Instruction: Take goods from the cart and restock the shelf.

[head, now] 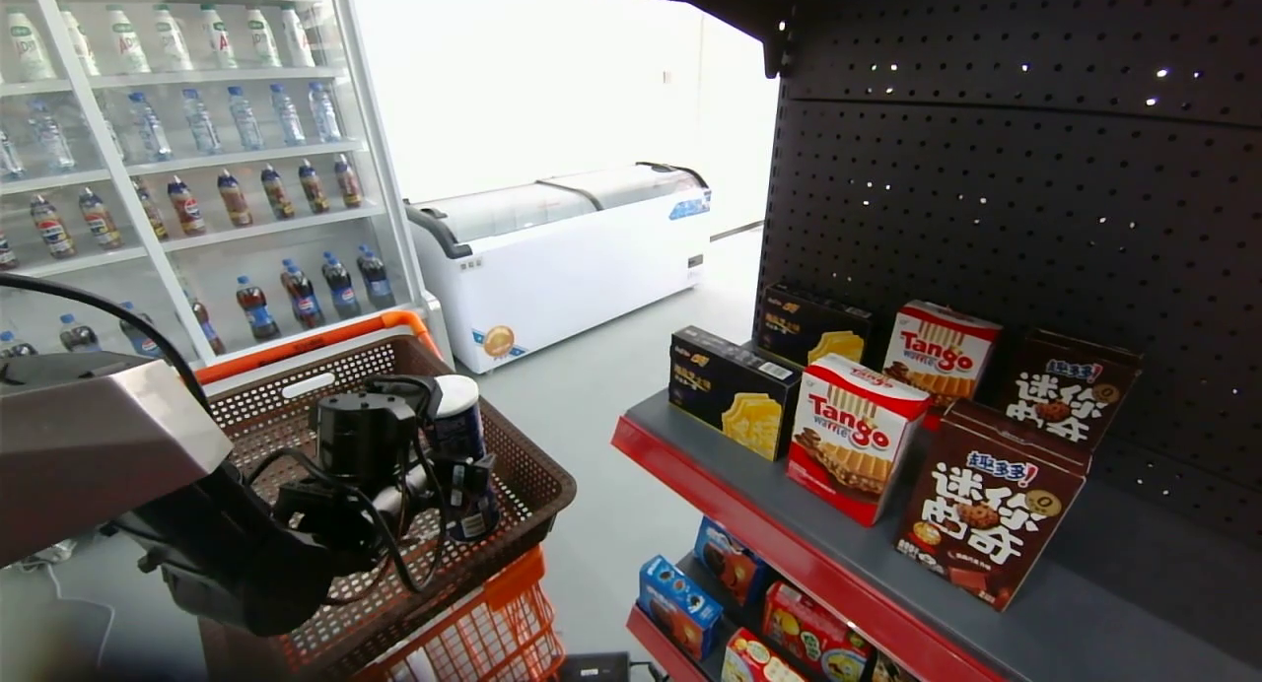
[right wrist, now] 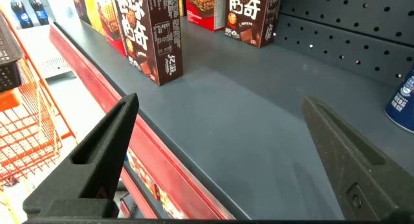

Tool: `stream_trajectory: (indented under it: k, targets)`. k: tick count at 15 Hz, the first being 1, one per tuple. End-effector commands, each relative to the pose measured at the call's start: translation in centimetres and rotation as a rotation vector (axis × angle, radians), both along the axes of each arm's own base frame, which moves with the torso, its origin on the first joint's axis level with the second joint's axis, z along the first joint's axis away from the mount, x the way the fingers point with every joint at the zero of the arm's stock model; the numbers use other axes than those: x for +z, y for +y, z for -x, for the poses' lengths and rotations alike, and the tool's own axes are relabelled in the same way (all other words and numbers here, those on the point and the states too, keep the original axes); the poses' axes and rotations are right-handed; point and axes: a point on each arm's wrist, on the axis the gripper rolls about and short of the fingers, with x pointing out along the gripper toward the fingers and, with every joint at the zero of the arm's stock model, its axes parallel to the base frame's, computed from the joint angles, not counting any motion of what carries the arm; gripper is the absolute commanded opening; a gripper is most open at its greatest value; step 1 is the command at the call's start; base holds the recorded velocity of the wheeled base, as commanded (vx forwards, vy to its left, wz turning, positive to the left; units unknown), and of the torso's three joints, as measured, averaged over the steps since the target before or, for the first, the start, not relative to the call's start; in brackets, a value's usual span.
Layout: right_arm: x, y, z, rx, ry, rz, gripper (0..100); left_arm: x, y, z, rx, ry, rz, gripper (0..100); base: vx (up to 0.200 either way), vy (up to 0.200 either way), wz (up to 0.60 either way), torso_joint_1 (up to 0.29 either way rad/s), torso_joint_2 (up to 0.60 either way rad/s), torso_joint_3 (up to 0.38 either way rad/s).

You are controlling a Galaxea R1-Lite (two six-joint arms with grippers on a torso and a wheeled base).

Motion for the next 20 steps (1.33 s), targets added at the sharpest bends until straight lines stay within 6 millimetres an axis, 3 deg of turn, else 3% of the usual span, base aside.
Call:
stream_trajectory:
  k: [1,8,9,15,18,19,20]
  targets:
    - [0.0,0.0,0.0,0.000,-0.001,0.002,100,-0.8,0.0,-0.2,0.002,0.012,-0.003,100,0.000,0.000,0.00,0.000,0.00,0.000]
    - [0.0,0.0,0.0,0.000,-0.001,0.002,100,-1.6,0.1,-1.4,0.026,-0.004,-0.007,100,0.000,0.000,0.00,0.000,0.00,0.000]
    - [0.0,0.0,0.0,0.000,-0.001,0.000,100,-1.7,0.2,-1.7,0.030,-0.019,-0.003,0,0.000,0.000,0.00,0.000,0.00,0.000]
    - [0.0,0.0,0.0,0.000,-0.001,0.000,100,-0.7,0.0,-2.2,0.056,-0.053,-0.026,0,0.000,0.000,0.00,0.000,0.00,0.000]
    - [0.0,0.0,0.0,0.000,-0.001,0.000,100,3.3,-1.1,-2.0,-0.033,-0.144,0.036,0,0.000,0.000,0.00,0.000,0.00,0.000]
    - [0.0,0.0,0.0,0.000,-0.001,0.000,100,5.9,-1.7,-1.4,-0.143,-0.174,0.084,0,0.000,0.000,0.00,0.000,0.00,0.000]
    - [0.0,0.0,0.0,0.000,-0.001,0.000,100,6.9,-1.9,-0.9,-0.195,-0.178,0.101,0,0.000,0.000,0.00,0.000,0.00,0.000]
